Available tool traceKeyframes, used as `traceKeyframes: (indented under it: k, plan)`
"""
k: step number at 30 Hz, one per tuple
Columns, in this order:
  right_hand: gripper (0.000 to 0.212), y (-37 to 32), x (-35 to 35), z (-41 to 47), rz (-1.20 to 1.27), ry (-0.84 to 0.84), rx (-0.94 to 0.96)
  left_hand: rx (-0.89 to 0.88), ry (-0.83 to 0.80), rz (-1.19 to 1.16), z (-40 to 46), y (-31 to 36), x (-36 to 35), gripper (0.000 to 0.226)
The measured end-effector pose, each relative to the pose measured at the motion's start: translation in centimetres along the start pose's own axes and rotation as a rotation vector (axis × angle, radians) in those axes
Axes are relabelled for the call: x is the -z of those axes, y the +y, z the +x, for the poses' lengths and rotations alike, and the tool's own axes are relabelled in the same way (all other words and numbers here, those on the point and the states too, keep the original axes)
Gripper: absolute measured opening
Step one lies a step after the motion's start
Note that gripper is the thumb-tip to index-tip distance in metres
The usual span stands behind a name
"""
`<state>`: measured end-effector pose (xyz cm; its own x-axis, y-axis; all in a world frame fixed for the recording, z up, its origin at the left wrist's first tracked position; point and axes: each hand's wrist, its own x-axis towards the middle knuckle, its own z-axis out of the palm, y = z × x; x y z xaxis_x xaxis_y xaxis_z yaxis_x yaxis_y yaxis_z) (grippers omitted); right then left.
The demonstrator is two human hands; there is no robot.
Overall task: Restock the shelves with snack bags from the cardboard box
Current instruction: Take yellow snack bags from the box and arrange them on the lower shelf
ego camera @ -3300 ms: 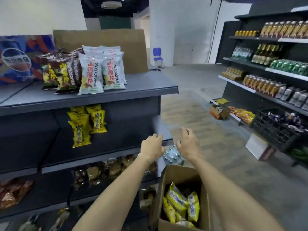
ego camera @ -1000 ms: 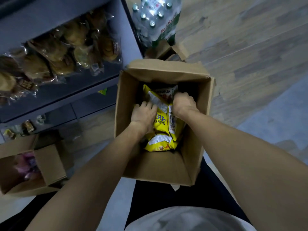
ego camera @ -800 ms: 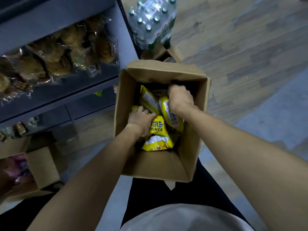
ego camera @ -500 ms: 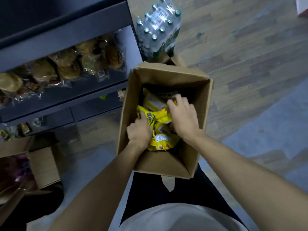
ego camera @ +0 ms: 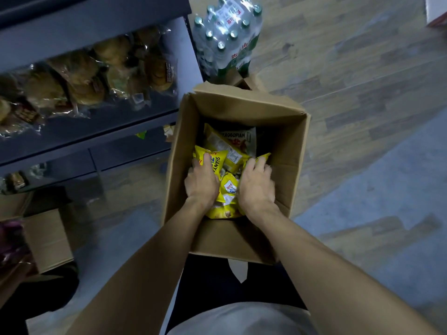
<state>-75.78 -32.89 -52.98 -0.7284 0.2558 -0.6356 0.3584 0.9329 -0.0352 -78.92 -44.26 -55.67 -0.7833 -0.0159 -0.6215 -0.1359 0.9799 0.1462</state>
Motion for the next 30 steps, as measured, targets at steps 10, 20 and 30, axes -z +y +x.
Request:
traceKeyframes:
  k: [10, 20, 30]
  plan:
    - [0.108, -1.6, -3.6, 2.6, 0.063, -0.182, -0.206, 0.014, -0.163, 0.110, 0.2, 0.6, -2.0, 0.103]
    - [0.094, -0.2, -3.5, 2.6, 0.081, -0.103, -0.125, 0.003, -0.187, 0.019, 1.0, -0.7, -1.0, 0.091]
    - [0.093, -1.3, 1.4, -2.3, 0.335, -0.123, -0.235, -0.099, -0.074, 0.032, -3.3, 0.2, 4.8, 0.084]
